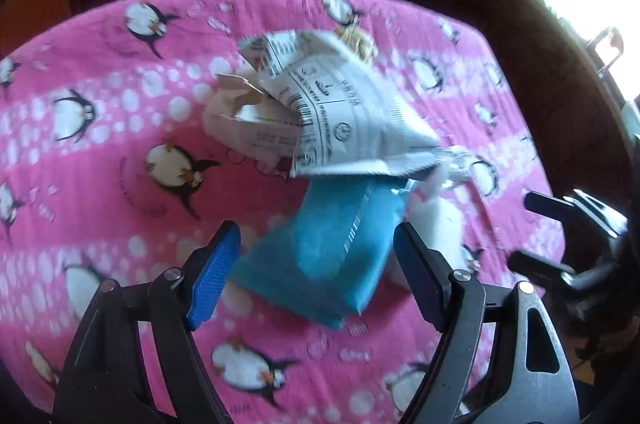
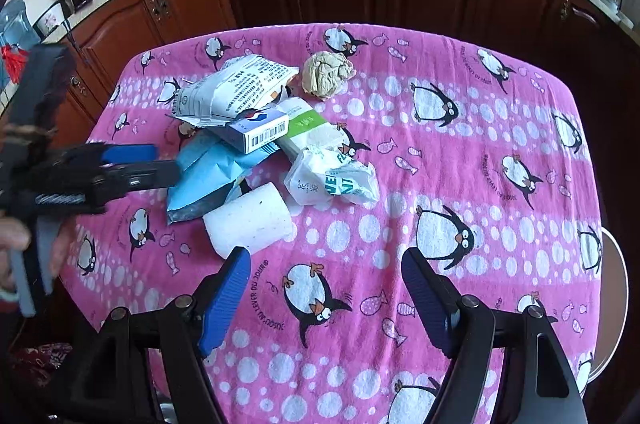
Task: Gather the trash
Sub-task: 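Grasp the blue wrapper with left gripper while right gripper grasps the white foam block, then carry both items over the white bucket and open both grippers to drop them, then move both grippers back over the remaining trash on the blanket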
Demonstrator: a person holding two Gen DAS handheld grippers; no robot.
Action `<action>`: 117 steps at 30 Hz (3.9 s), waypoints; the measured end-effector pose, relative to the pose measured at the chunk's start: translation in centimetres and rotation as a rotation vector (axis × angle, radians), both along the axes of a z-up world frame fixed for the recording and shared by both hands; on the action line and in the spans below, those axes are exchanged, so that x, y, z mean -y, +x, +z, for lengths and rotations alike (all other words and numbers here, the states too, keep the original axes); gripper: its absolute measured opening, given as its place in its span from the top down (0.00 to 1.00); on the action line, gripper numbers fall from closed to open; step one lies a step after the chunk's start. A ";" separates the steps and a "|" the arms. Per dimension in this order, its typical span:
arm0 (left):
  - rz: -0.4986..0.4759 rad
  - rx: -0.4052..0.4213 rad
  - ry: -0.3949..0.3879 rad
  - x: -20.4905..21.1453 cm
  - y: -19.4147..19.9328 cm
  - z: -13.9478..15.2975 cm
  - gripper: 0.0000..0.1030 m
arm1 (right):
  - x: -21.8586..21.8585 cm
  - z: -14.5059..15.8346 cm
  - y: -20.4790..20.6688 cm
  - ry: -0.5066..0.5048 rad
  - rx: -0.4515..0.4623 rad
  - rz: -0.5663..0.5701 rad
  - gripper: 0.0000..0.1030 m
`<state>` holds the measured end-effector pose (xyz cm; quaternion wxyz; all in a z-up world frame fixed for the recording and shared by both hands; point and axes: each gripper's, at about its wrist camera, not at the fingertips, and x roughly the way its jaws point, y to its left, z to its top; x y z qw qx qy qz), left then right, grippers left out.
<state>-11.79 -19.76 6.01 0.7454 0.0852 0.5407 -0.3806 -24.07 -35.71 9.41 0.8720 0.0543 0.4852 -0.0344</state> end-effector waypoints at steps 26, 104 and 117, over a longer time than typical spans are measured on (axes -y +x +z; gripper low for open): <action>0.012 0.010 -0.066 -7.9 -4.2 3.8 0.73 | -2.4 -2.5 2.7 0.210 0.009 0.243 0.57; -0.291 0.076 -0.161 33.2 -17.2 5.7 0.41 | 31.9 -0.6 -22.6 -0.005 0.036 -0.679 0.32; -0.188 0.255 -0.113 25.0 -15.1 8.7 0.41 | 25.8 2.8 -18.9 -0.026 0.100 -0.561 0.30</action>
